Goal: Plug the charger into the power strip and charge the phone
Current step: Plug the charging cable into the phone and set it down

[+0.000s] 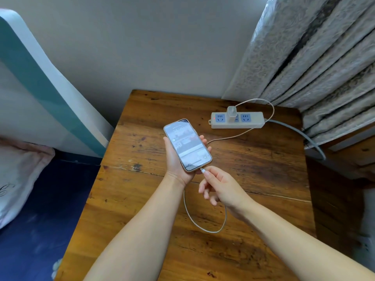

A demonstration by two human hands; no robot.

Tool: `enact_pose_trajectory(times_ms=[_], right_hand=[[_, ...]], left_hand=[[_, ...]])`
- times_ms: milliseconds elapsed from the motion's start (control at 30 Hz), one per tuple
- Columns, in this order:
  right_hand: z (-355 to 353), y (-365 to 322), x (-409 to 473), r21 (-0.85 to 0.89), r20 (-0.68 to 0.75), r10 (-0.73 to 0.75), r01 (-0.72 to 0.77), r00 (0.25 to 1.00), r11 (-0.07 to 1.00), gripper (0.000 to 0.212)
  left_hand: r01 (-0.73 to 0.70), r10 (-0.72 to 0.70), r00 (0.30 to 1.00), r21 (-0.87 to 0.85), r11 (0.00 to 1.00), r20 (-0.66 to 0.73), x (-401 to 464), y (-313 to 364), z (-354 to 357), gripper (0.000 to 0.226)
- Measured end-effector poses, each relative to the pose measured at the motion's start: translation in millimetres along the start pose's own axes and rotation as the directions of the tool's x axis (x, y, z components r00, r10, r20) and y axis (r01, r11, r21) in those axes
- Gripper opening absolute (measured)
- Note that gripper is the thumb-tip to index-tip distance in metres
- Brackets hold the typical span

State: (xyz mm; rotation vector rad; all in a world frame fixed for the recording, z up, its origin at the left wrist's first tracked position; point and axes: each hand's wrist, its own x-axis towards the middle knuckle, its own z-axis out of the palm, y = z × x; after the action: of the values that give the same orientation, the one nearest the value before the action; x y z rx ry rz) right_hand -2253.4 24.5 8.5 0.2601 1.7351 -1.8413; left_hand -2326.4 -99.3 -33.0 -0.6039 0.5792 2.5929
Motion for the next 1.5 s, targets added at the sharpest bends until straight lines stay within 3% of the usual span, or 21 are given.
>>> enact_pose_trajectory(times_ms=[233,367,833,1200,1500], right_hand=[[14.2,2.8,-3.7,0.05,-0.097,-0.026,0.031,0.995,0.998,0.016],[18.1,2.6,-3.0,0.024,-0.146,-0.011,0.015,0.989,1.0,0.021],[10.6,0.8,-1.3,0.11,-0.073,-0.118,0.126,0.99,0.986,0.023],[-23.4,5.3,-6.7,0.267,-0.094,-0.026,0.05,0.995,0.962,0.02],[-24.0,9.1,-4.9,0.326,-0.03,-0.01,0.02,0.999,0.945,0.031]], left_hand=[[-0.022,0.025,0.999,0.093,0.995,-0.031,-3.0,-1.9,2.0,0.076],[-0.013,0.018,0.999,0.156,0.988,-0.035,-4.4,-2.5,4.7,0.08],[-0.09,0.055,0.993,0.361,0.928,0.107,-9.8,8.8,29.9,0.075],[-0.029,-0.014,0.995,0.406,0.914,0.103,-16.0,13.7,33.1,0.053],[-0.011,-0.022,0.995,0.343,0.939,0.094,-18.4,16.2,26.9,0.053]])
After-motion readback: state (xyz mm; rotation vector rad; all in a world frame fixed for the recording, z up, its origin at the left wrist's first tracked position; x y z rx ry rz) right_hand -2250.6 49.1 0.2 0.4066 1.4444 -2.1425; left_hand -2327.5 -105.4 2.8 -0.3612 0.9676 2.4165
